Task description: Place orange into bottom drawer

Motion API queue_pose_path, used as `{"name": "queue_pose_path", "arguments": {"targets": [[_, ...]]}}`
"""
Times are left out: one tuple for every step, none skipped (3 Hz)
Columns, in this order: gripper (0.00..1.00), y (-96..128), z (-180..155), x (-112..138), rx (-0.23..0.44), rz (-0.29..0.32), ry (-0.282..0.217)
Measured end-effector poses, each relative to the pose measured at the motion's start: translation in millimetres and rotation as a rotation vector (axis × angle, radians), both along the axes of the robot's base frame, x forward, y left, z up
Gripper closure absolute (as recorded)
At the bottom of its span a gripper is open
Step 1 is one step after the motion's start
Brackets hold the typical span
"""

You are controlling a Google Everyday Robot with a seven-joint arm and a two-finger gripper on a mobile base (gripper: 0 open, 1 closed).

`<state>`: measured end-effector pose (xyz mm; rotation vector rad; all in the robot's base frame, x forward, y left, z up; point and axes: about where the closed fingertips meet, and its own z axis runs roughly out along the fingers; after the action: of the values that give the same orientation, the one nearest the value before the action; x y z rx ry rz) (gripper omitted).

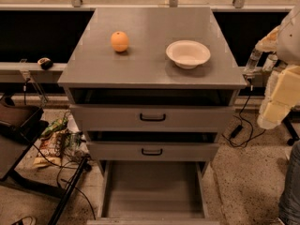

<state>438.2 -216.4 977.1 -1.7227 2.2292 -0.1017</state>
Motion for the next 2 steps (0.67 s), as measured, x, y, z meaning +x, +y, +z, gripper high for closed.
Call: {"name": "queue_pose_path", "arguments": {"targets": [[0.00, 0.1, 0.0, 0.1, 0.000, 0.000, 0.000], [0.00, 3.7, 1.9, 4.4, 0.019, 0.003, -0.015]]}}
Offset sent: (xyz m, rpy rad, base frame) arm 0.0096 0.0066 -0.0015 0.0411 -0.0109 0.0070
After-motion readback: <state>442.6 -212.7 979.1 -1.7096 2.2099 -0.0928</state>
